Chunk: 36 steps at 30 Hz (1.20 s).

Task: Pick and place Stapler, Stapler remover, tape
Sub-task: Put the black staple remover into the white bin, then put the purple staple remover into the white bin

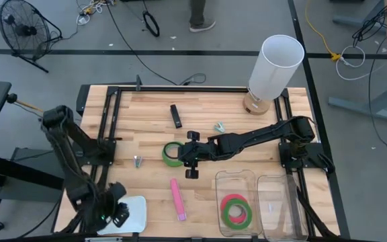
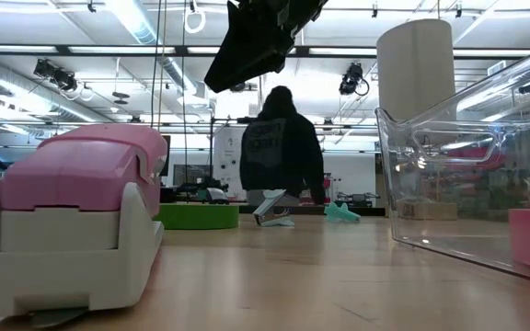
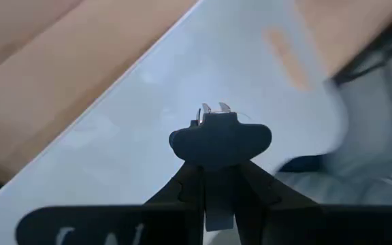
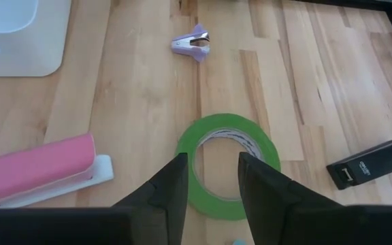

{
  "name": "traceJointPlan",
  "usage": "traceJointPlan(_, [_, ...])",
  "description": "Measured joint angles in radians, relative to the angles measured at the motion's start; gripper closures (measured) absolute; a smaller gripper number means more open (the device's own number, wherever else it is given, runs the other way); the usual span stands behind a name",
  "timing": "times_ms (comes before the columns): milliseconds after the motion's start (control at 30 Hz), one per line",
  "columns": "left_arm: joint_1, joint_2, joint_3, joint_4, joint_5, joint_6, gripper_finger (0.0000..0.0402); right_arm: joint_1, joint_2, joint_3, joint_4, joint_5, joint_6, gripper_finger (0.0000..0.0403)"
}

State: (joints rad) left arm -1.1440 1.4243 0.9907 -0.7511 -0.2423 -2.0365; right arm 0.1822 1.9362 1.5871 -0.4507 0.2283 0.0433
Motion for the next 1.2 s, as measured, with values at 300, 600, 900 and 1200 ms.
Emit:
traceJointPlan(300, [0.008, 0.062, 0.004, -0.003, 0.121, -0.040, 0.0324, 0.000, 0.000, 0.000, 0.002, 0.000, -0.030, 0.0276])
traceJointPlan(600, [0.010, 0.062, 0.004, -0.019, 0.124, -0.039, 0.0188, -0.016, 0.000, 0.000, 0.009, 0.000, -0.045, 0.0276])
traceJointPlan(900, [0.101, -0.029, 0.070, -0.174, 0.013, 0.024, 0.0196, -0.040, 0.000, 0.000, 0.013, -0.001, -0.047, 0.0276])
traceJointPlan(1200, [0.246, -0.117, 0.130, -0.723, -0.146, -0.039, 0.0227, -0.042, 0.000, 0.000, 0.020, -0.014, -0.052, 0.0276])
